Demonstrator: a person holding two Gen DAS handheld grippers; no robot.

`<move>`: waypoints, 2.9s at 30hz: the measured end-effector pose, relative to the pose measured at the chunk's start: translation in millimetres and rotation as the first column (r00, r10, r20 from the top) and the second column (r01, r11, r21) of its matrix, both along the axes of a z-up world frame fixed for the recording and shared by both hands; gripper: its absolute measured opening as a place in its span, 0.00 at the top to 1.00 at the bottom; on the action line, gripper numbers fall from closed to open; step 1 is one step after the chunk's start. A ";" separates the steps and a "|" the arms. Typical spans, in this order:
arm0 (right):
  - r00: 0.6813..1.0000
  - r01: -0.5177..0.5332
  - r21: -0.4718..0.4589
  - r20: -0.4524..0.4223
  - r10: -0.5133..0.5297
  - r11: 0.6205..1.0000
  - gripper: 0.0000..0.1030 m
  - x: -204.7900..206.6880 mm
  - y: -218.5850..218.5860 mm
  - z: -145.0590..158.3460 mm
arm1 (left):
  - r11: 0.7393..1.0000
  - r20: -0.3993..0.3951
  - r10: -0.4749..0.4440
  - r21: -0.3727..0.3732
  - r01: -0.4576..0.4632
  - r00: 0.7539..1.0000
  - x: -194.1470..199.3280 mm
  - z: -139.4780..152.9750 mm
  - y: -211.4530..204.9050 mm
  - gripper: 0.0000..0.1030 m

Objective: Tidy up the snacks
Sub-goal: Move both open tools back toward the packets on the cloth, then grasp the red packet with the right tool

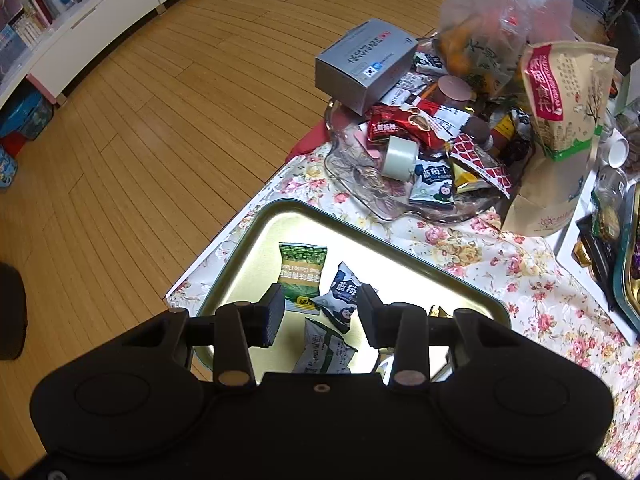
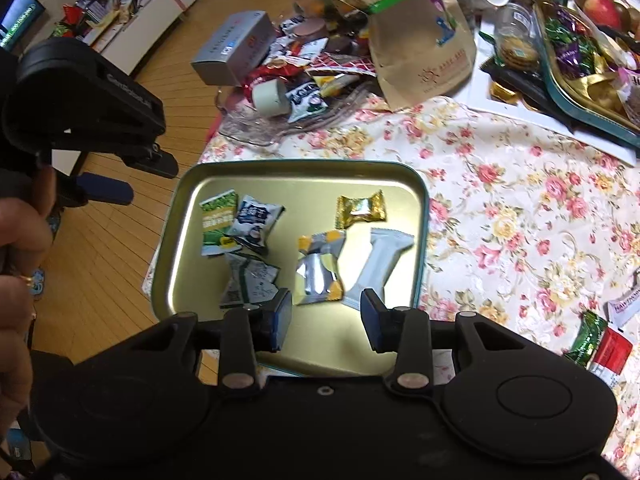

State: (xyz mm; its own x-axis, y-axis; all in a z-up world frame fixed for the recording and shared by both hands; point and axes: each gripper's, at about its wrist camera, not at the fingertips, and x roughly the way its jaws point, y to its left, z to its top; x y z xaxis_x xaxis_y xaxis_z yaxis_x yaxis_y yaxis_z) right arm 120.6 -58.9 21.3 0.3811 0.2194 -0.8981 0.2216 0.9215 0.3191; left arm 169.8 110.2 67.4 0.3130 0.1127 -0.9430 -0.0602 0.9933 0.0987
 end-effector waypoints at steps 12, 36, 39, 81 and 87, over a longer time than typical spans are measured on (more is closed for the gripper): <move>0.998 0.045 -0.010 -0.042 -0.045 0.999 0.60 -6.1 -18.8 -3.6 | 0.998 -0.011 -0.056 0.015 0.056 0.998 -5.4 -3.3 -24.2 0.53; 0.971 0.206 -0.056 -0.116 -0.211 0.977 0.60 -30.6 -90.2 -6.6 | 0.969 -0.039 -0.246 0.009 0.247 0.968 -32.8 -14.8 -110.1 0.53; 0.965 0.225 -0.060 -0.120 -0.231 0.972 0.60 -35.3 -100.2 -6.8 | 0.962 -0.050 -0.274 -0.001 0.274 0.960 -39.4 -17.7 -125.9 0.53; 0.828 0.463 -0.104 -0.305 -0.471 0.880 0.60 -115.4 -206.3 -81.0 | 0.810 -0.184 -0.586 -0.091 0.580 0.789 -122.7 -53.2 -257.6 0.53; 0.829 0.451 -0.139 -0.302 -0.472 0.882 0.59 -108.7 -197.8 -88.8 | 0.818 -0.183 -0.575 -0.091 0.568 0.797 -119.3 -53.0 -252.9 0.53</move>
State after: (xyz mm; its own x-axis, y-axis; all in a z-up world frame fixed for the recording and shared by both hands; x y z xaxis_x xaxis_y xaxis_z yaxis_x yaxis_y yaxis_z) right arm 11.9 -256.7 -67.5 0.1170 0.0322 -0.9926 0.7049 0.7013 0.1059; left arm 50.5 -142.7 14.4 0.1229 -0.0578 -0.9907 0.5366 0.8437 0.0173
